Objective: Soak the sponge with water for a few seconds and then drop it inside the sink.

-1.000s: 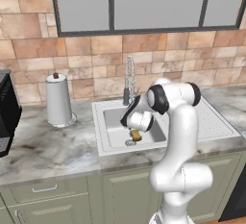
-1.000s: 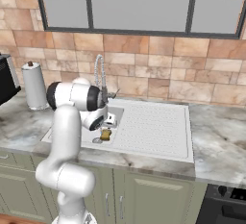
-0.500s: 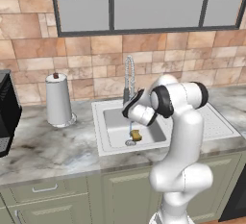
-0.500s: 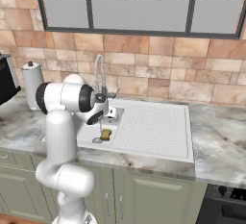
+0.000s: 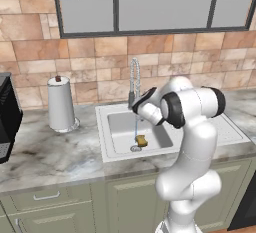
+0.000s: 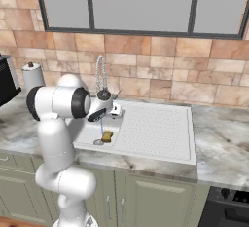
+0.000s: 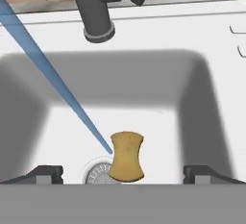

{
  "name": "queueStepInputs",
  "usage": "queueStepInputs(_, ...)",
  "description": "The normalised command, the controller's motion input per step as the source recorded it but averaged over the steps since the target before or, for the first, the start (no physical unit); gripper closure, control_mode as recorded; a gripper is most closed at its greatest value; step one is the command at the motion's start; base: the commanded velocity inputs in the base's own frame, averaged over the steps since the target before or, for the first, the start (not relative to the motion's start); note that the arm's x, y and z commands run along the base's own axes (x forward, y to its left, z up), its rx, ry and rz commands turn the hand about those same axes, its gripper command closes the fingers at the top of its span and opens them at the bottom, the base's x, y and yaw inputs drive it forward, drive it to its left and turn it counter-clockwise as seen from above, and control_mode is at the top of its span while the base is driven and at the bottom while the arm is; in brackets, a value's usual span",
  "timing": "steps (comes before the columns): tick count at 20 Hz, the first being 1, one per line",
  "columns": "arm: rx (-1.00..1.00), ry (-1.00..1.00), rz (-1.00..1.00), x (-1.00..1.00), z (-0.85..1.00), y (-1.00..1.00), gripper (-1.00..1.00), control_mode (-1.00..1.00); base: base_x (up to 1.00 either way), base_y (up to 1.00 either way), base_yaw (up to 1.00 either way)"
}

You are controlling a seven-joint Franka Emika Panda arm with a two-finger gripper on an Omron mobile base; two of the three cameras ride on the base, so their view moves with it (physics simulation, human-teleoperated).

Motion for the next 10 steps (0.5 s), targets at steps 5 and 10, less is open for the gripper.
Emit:
queueStepInputs(5, 0.01, 0.0, 0.0, -0.26, 0.35, -0.27, -1.0, -1.0, 0.0, 0.0, 0.0)
queueStepInputs(10, 0.0, 0.0, 0.0, -0.26, 0.26, -0.27, -1.0, -1.0, 0.0, 0.0, 0.0)
